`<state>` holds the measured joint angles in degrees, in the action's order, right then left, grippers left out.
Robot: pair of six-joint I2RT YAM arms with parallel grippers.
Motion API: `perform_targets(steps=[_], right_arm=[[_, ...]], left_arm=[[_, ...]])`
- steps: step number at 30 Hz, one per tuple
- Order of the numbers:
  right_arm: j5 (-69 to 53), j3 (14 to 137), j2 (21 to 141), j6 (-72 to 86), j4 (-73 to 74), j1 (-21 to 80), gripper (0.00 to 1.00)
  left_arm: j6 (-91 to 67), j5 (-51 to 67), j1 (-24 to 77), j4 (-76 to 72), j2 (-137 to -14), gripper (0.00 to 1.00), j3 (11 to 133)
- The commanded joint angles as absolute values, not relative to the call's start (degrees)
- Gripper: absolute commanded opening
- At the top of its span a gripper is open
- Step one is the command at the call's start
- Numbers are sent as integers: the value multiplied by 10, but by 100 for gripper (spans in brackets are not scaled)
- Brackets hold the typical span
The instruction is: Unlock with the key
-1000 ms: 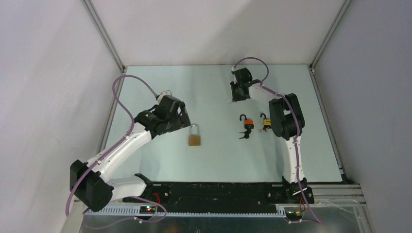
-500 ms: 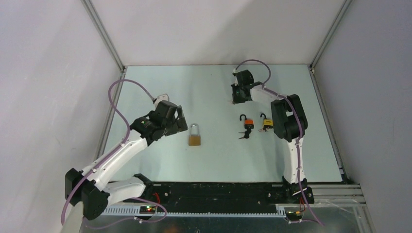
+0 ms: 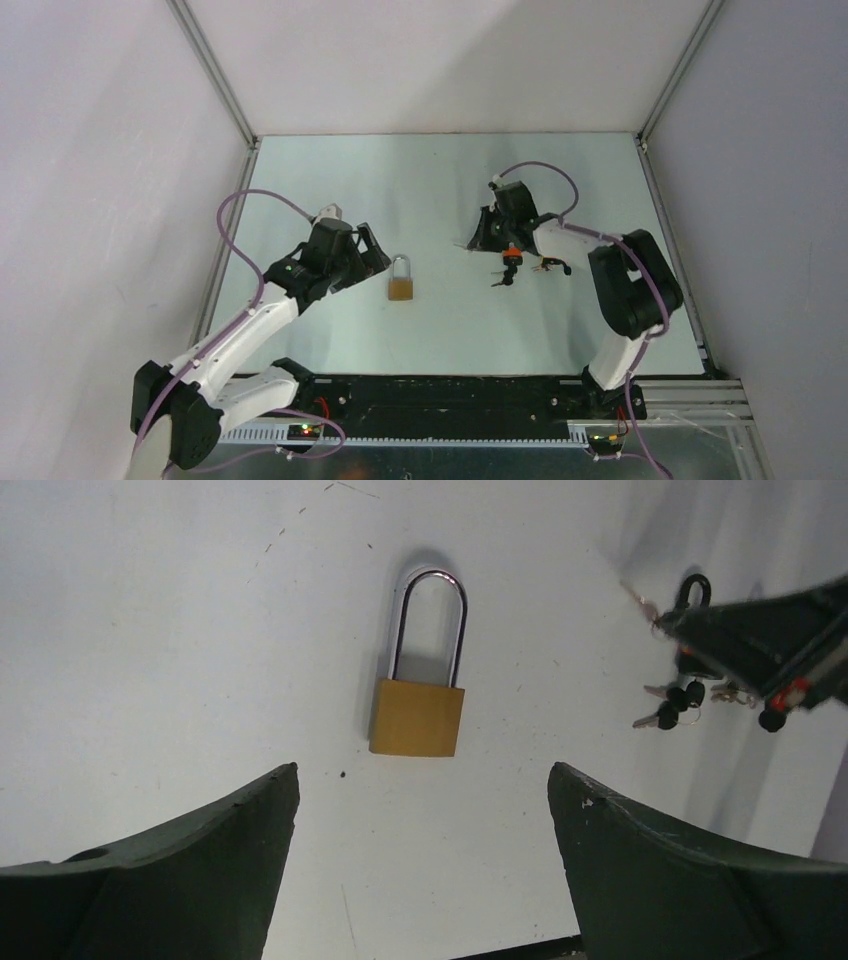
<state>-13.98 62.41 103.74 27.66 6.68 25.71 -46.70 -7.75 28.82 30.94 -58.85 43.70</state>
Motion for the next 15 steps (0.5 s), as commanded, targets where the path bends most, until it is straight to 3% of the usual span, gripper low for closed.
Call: perform_targets(steps=[1, 9, 15], right_arm=[[-118, 549, 954, 343, -4, 297, 0], [-41, 378, 838, 387, -36, 400, 0], [22, 338, 775, 383, 14, 494, 0]], left_arm=[[-492, -32, 276, 260, -581, 97, 429], [-498, -21, 275, 256, -575, 97, 426], [-520, -9, 275, 257, -562, 97, 413]])
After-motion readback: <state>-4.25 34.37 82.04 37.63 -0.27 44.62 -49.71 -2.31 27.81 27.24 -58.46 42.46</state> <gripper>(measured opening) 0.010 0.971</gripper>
